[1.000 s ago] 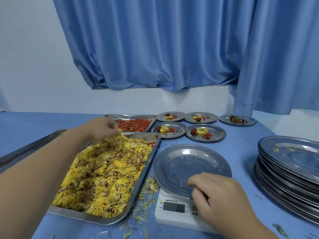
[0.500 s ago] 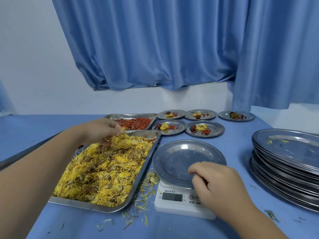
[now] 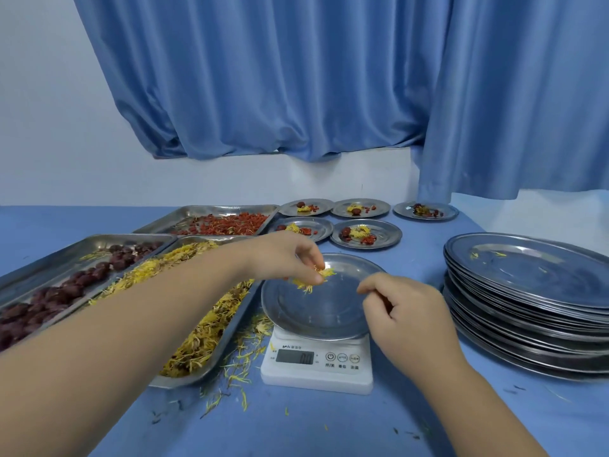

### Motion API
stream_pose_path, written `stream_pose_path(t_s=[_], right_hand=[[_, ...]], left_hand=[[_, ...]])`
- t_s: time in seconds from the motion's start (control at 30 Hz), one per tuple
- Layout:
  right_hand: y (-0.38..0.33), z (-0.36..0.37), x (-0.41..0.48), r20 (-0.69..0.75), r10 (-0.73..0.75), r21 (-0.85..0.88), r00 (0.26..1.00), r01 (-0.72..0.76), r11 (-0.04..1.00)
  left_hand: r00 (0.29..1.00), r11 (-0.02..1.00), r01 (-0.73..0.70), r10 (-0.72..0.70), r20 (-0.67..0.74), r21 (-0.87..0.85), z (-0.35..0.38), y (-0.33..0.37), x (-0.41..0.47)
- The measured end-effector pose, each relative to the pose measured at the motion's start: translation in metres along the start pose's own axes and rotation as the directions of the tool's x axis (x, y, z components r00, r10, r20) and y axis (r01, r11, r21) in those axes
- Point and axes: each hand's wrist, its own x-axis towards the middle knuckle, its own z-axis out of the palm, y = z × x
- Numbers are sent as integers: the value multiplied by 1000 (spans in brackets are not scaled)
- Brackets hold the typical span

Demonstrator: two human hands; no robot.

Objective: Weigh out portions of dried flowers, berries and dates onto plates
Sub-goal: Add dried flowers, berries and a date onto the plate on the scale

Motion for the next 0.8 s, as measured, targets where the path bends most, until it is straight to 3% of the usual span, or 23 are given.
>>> stream_pose_path(t_s=[0.27,0.47,0.63,0.8], right_hand=[[-3,3,-1,71,-33,6,997,33,999],[-8,6,-7,125,-74,-44,989,80,996],[-20,12,-18,86,-226,-107,970,235,966],[-43,31,-20,60,-417,-115,907,422,899]], left_hand=[[999,993,5,-10,38,121,9,12,11],[999,995,-8,13,-48,103,-9,16,-17],[976,990,-59,31,-217,-126,-18,-6,-56],[955,992,36,-70,-288,-121,-28,-55,-95]])
